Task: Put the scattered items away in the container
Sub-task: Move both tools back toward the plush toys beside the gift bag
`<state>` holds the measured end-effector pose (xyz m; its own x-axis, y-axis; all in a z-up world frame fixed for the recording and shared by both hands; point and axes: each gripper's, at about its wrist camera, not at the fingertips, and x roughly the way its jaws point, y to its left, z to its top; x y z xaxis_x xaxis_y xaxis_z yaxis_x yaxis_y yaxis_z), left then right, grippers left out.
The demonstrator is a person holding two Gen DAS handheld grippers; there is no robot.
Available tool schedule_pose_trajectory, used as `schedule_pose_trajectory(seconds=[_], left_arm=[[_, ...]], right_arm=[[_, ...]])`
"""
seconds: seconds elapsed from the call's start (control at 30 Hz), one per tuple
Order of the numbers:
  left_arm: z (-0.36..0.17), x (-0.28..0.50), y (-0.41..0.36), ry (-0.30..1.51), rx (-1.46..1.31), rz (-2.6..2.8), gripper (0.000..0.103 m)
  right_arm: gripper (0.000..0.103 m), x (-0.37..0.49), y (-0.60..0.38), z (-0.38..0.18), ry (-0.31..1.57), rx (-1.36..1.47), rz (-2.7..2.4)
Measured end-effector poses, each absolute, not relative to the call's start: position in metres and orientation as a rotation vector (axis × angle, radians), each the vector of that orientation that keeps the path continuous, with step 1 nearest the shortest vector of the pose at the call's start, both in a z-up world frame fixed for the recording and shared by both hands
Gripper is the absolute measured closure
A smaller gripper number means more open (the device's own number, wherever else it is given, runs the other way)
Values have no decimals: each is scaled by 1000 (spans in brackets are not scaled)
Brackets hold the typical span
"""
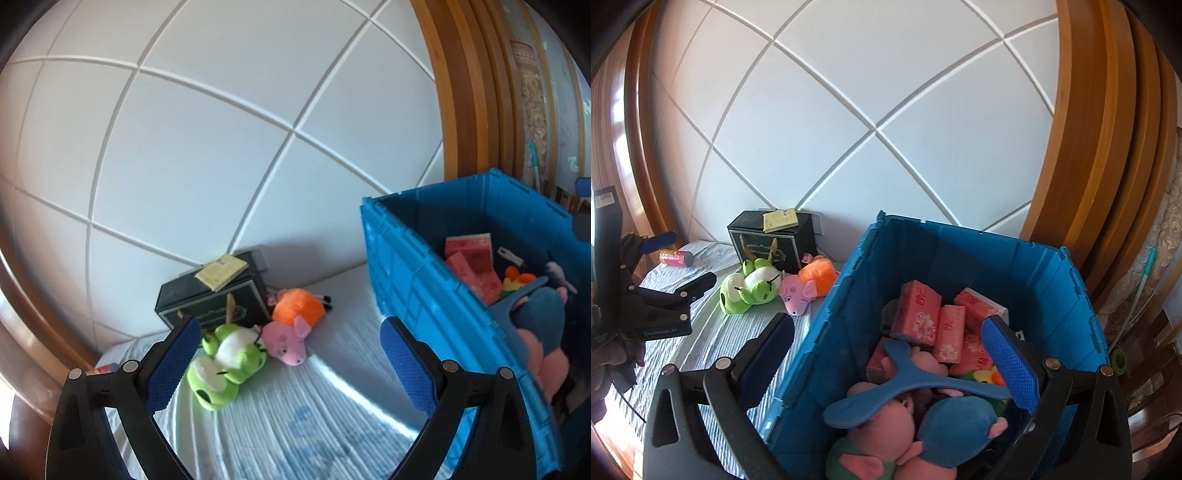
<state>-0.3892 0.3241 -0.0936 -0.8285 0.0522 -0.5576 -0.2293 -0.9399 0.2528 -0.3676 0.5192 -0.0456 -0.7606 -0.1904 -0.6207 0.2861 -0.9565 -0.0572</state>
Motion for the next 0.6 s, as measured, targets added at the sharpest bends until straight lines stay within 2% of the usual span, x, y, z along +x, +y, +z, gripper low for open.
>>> schedule_pose_trajectory(seconds=[0.33,0.6], left_arm=[[-196,-444,187,682,-876,2738,1],[-288,-528,156,816,-915,2560,1]], right_arm=[[0,-347,390,-79,201,997,-2659],[0,-331,331,-129,146,1107,-2606]])
